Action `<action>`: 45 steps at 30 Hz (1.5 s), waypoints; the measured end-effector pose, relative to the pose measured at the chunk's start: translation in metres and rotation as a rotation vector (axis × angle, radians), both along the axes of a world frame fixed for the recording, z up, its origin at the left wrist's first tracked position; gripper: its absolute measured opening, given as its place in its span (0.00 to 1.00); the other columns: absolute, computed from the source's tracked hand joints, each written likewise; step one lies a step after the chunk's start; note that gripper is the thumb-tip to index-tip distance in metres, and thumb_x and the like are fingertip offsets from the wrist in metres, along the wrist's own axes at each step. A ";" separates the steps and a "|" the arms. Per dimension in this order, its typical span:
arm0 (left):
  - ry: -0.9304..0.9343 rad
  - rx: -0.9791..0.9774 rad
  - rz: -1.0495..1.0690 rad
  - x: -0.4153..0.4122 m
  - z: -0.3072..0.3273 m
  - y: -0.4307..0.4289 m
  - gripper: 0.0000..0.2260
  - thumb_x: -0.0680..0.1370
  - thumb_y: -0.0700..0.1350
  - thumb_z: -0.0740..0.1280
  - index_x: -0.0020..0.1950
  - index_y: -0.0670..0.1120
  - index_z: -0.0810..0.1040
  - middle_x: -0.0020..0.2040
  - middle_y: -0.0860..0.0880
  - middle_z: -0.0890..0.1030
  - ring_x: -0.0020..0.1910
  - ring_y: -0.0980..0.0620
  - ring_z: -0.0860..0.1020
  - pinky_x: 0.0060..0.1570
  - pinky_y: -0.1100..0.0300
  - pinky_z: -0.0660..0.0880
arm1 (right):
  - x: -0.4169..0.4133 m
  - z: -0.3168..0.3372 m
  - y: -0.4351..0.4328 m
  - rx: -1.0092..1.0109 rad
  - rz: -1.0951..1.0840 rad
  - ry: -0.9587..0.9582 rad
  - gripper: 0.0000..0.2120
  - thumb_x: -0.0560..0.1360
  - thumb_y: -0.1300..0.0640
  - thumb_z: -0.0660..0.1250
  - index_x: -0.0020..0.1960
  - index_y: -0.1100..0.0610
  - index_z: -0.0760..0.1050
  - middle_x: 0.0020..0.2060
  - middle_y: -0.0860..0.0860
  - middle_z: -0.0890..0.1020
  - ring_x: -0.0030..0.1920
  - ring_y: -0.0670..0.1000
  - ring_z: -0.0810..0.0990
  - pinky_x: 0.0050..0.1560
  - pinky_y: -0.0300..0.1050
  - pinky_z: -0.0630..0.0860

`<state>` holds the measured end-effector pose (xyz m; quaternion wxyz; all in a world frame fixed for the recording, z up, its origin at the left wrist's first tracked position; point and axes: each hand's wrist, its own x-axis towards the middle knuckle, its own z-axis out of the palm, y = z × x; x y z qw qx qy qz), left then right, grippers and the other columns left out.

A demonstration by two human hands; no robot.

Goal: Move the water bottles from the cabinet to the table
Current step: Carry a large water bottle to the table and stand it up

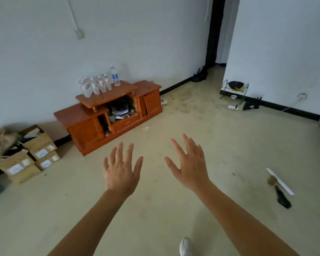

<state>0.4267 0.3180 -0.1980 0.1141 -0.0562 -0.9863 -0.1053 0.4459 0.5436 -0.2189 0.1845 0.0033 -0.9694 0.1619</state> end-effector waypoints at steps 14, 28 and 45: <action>0.116 -0.028 0.162 -0.350 0.042 -0.008 0.30 0.81 0.66 0.46 0.79 0.54 0.59 0.81 0.46 0.58 0.79 0.43 0.57 0.75 0.36 0.58 | -0.394 0.025 0.006 -0.074 0.147 0.007 0.33 0.80 0.29 0.45 0.81 0.42 0.52 0.82 0.55 0.54 0.80 0.59 0.54 0.77 0.64 0.55; 0.050 -0.031 0.245 -0.683 0.005 -0.077 0.31 0.81 0.66 0.44 0.80 0.53 0.57 0.81 0.45 0.56 0.79 0.42 0.55 0.75 0.36 0.56 | -0.740 -0.001 -0.053 0.014 0.269 -0.032 0.36 0.80 0.28 0.46 0.82 0.42 0.45 0.81 0.57 0.53 0.80 0.61 0.55 0.77 0.65 0.56; -0.071 -0.102 0.172 -1.133 -0.026 -0.070 0.32 0.80 0.67 0.38 0.82 0.55 0.47 0.83 0.46 0.45 0.81 0.42 0.48 0.77 0.38 0.51 | -1.178 -0.036 -0.031 -0.028 0.148 -0.078 0.39 0.78 0.28 0.51 0.81 0.45 0.45 0.79 0.59 0.58 0.77 0.61 0.61 0.73 0.66 0.64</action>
